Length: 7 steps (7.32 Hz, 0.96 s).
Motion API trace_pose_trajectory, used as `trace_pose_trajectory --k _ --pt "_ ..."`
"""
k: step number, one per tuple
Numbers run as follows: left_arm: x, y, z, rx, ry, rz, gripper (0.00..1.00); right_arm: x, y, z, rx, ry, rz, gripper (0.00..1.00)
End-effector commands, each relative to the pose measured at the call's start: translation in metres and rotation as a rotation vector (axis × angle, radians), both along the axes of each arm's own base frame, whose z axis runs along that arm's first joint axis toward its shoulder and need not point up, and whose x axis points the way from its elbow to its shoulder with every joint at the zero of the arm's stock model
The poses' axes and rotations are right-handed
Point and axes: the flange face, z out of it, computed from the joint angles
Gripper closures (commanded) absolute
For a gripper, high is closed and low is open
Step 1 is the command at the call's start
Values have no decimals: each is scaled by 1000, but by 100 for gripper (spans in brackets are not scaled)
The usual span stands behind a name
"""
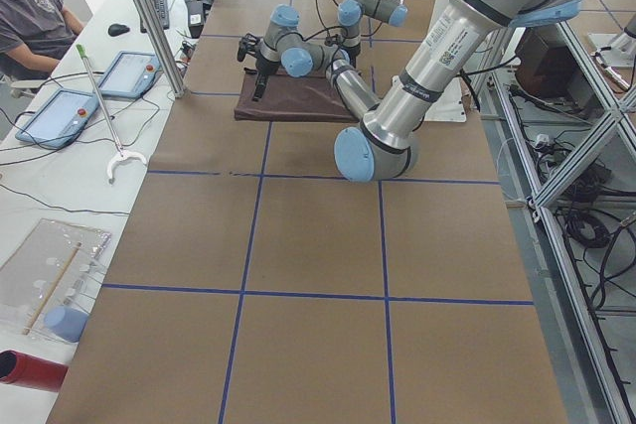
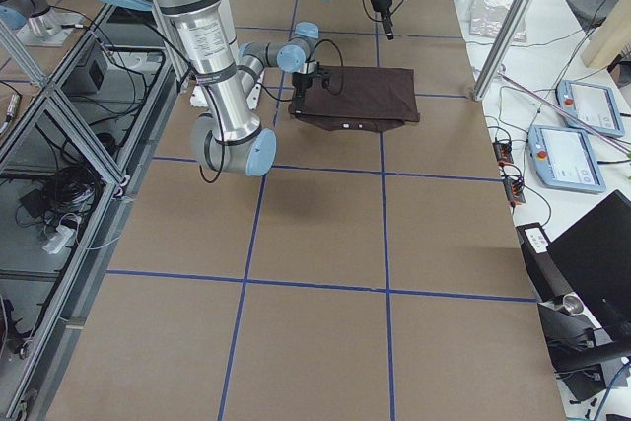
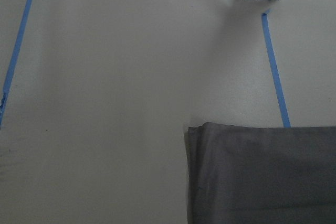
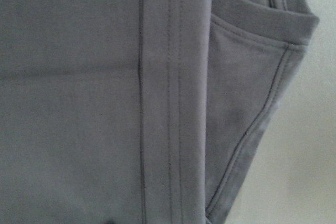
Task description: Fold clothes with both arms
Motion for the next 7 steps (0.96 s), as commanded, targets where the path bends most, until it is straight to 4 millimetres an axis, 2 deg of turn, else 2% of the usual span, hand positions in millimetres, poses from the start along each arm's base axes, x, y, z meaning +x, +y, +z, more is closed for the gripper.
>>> trace_pose_trajectory --k 1,4,7 --pt "0 0 0 -1 1 -1 0 1 0 8 -3 16 -3 0" --pt "0 0 0 -2 1 -2 0 4 -2 9 0 38 -10 0" --pt "1 1 -3 1 6 -1 0 19 -20 16 -2 66 1 0"
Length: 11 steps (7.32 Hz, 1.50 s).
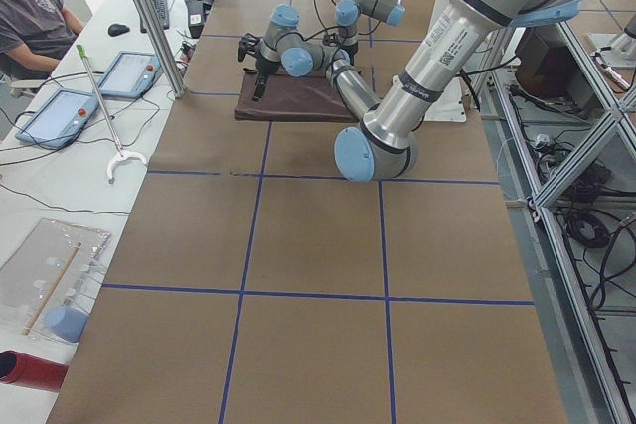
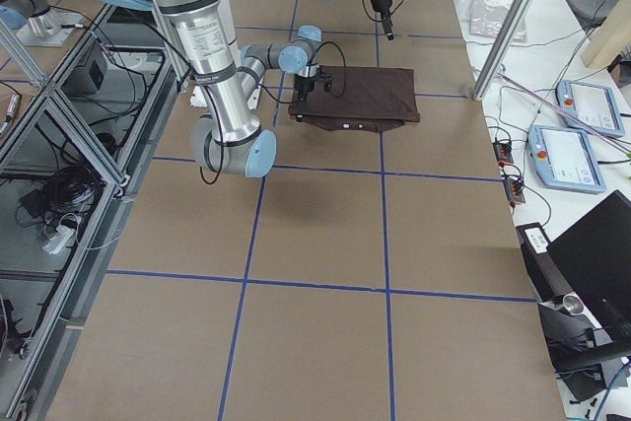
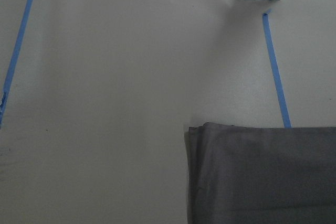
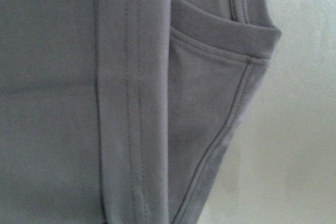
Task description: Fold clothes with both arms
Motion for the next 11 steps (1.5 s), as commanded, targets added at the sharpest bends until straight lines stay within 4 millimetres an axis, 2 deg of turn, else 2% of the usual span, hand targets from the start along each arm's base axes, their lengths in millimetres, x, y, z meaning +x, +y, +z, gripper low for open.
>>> trace_pose_trajectory --k 1,4,5,6,8,9,10,11 --pt "0 0 -2 2 3 0 0 24 -14 11 12 23 -8 0" --pt "0 0 -3 2 5 -1 0 66 -6 51 13 63 -1 0" --pt "1 1 -2 1 6 1 0 81 -12 53 28 56 -7 0" --pt "1 1 -4 3 8 1 0 84 -22 38 49 30 -4 0" --pt "5 6 -1 -16 25 33 0 93 -56 -14 110 -79 40 0" --pt "-2 29 19 -130 89 35 0 107 -59 -36 144 -156 61 0" --pt "1 85 35 -184 124 83 0 113 -56 -53 169 -235 77 0" --pt "10 132 46 -296 174 50 0 116 -52 -61 139 -297 101 0"
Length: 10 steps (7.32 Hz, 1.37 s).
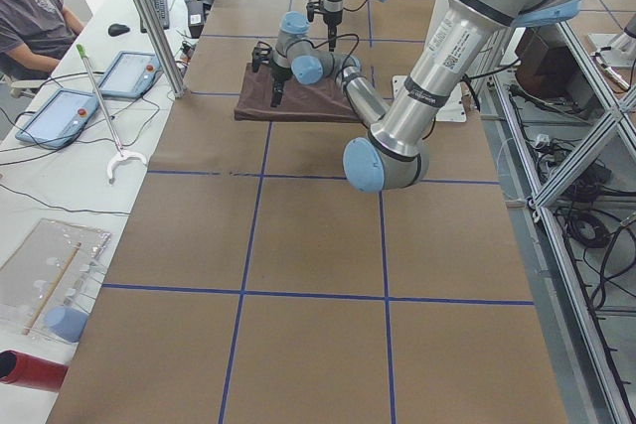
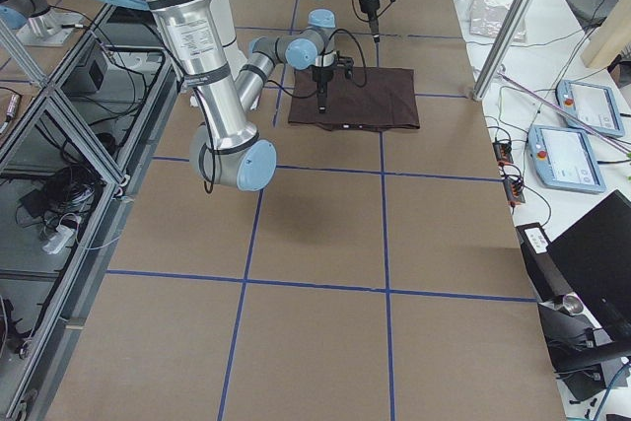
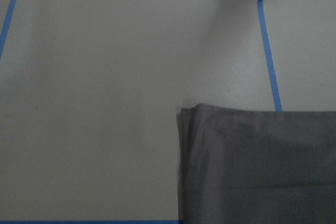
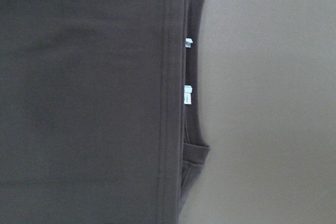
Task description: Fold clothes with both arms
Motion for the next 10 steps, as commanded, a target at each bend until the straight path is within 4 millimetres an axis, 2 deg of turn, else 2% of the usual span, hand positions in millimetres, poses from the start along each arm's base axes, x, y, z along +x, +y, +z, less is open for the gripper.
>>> trace_pose_trajectory --k 1,3,4,6,10 --pt "21 105 10 -188 89 7 0 8 5 -21 -23 -126 47 0" --pt "83 182 14 -276 84 -35 3 10 8 -23 -39 -136 63 0" --pt "102 207 17 -331 83 -46 8 12 9 -27 -34 -144 63 0" --pt "107 211 29 -363 32 -66 13 12 10 -29 -32 -146 63 0" --pt "111 215 34 -394 15 -83 22 12 10 -31 -31 -151 64 0"
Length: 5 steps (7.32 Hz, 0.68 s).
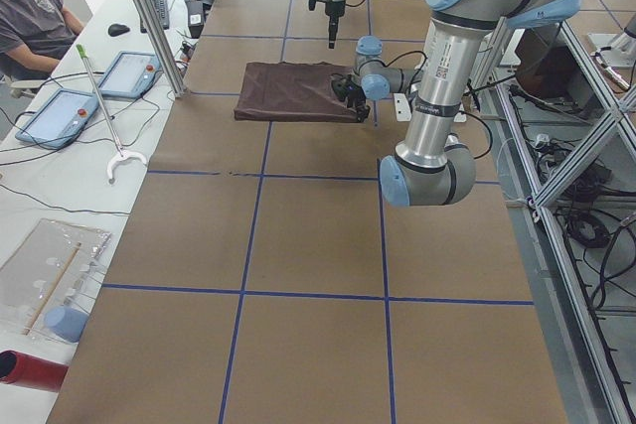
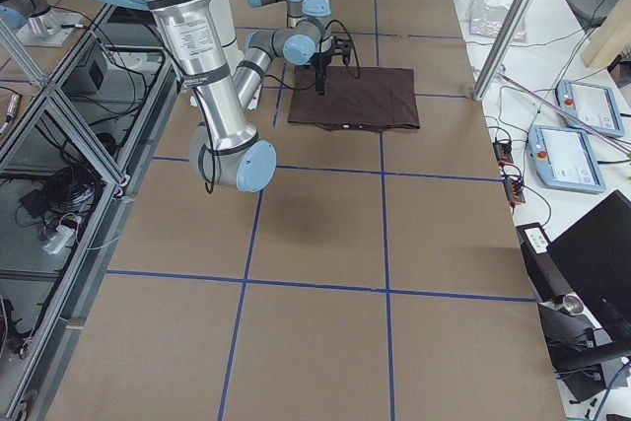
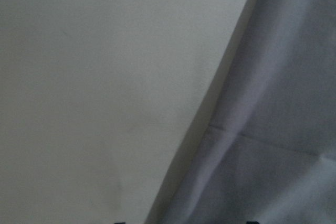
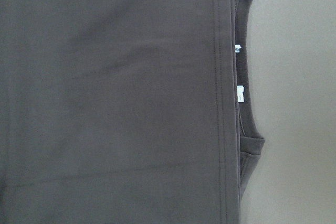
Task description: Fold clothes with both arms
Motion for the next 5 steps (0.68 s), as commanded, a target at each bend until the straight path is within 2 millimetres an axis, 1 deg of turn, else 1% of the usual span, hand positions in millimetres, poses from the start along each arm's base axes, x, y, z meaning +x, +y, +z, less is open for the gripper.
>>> trace_pose_trajectory --k 1,3,5 --pt "3 5 3 -4 -6 7 23 1 0 -1 2 -2 0 0" --pt "12 10 7 -15 -16 10 26 2 -1 0 1 -1 3 0" --pt "14 13 4 -17 -13 14 28 2 -1 1 0 0 3 0"
